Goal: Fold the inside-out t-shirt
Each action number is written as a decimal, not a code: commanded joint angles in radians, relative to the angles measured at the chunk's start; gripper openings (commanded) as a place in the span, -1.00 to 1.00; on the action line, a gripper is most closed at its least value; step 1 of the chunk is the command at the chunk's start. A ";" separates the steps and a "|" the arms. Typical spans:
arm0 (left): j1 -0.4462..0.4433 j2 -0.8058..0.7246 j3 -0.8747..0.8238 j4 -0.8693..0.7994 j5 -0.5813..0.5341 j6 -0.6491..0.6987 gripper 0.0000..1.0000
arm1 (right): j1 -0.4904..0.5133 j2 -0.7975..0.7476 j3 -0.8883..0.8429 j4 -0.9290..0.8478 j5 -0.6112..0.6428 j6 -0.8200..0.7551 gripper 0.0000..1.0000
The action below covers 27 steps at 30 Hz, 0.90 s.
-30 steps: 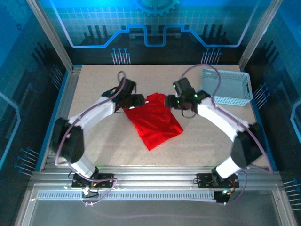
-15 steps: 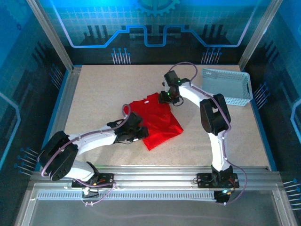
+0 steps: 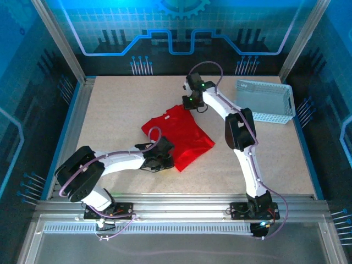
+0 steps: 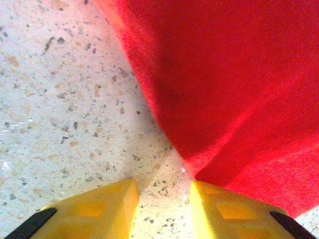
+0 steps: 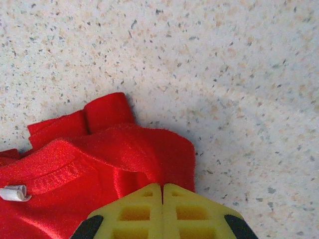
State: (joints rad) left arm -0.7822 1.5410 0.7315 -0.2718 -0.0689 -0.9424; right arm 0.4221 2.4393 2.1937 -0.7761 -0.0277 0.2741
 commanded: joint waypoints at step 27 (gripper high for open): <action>0.222 0.684 1.040 -0.051 0.233 0.242 -0.08 | -0.075 -0.670 -1.081 0.392 -0.103 0.007 0.18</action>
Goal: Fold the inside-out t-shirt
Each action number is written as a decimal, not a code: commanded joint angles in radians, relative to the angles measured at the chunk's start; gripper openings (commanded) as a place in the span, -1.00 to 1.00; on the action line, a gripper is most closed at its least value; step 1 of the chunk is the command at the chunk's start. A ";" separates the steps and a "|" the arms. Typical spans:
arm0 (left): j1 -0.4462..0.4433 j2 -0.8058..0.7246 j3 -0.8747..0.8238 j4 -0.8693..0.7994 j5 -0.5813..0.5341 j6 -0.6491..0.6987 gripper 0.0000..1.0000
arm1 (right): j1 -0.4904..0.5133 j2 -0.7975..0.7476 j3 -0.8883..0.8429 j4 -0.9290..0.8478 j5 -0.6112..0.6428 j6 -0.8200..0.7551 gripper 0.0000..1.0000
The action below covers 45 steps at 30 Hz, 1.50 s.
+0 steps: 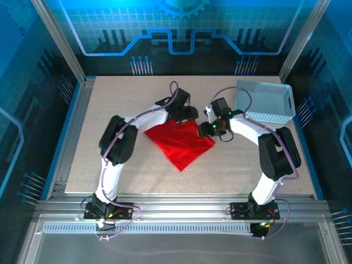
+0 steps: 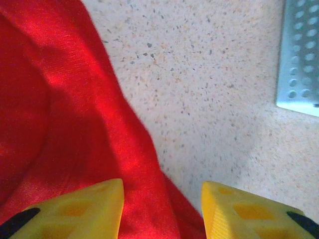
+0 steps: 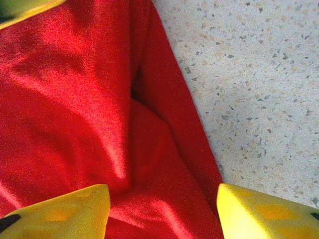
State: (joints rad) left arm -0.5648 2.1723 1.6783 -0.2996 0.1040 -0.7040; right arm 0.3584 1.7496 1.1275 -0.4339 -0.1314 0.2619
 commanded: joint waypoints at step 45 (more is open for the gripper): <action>0.294 -0.672 -0.711 -0.053 -0.119 -0.049 0.48 | 0.076 0.007 0.202 -0.120 0.088 0.085 0.41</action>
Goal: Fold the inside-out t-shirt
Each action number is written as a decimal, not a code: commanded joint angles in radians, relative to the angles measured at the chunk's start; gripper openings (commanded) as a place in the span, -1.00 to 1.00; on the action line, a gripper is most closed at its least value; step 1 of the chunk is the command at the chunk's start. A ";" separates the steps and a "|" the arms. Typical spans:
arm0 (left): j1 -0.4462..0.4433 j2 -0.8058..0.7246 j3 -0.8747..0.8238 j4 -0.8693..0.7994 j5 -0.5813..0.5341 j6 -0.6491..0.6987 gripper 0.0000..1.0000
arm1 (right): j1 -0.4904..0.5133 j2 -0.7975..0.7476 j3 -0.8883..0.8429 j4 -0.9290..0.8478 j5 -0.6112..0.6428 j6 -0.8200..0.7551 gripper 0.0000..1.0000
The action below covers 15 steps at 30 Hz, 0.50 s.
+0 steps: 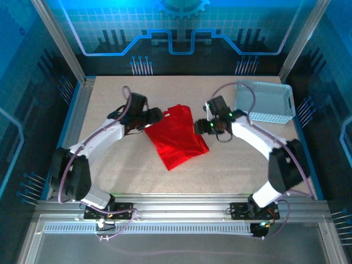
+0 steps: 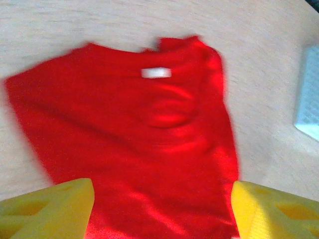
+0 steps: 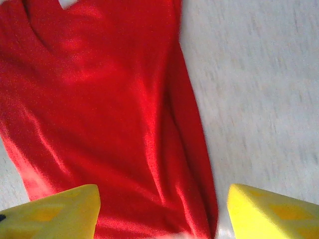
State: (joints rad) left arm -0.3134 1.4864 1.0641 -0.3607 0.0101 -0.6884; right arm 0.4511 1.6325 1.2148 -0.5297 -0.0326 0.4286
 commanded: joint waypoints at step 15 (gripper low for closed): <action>0.103 0.304 -0.026 0.196 0.086 -0.123 0.16 | -0.033 0.737 0.809 -0.220 0.008 -0.140 0.45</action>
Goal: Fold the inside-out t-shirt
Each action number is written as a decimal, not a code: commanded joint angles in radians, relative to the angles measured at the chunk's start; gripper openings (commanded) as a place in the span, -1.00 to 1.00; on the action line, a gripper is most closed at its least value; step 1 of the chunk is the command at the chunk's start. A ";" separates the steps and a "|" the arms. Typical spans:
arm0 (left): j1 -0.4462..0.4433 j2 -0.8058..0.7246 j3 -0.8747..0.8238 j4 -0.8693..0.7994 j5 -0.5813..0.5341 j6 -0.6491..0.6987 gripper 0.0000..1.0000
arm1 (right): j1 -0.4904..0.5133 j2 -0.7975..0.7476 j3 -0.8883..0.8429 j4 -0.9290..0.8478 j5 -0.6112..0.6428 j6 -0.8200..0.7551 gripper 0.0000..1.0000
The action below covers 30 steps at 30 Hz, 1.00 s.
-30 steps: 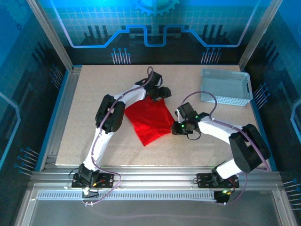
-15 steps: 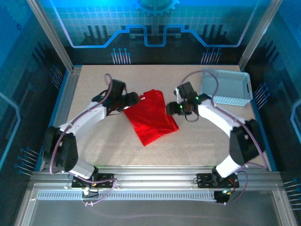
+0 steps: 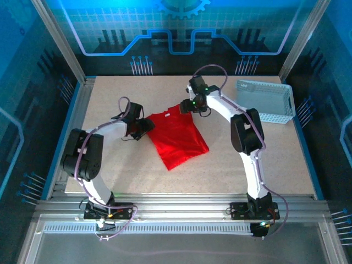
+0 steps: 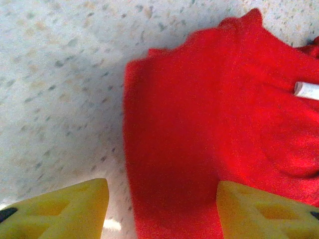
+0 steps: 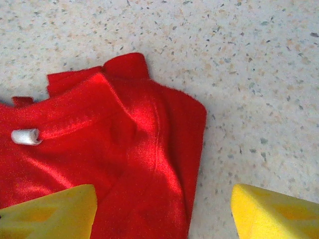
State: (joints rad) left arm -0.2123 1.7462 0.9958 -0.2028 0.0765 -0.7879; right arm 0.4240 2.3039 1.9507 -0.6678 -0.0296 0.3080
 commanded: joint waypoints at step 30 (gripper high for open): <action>-0.026 0.227 0.108 0.271 0.178 -0.010 -0.86 | 0.122 0.092 0.062 -0.089 -0.017 0.105 -0.60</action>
State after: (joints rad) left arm -0.2008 1.9194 1.1408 -0.2375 0.1192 -0.8089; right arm 0.5228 2.4527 2.0922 -0.7506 0.0505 0.3794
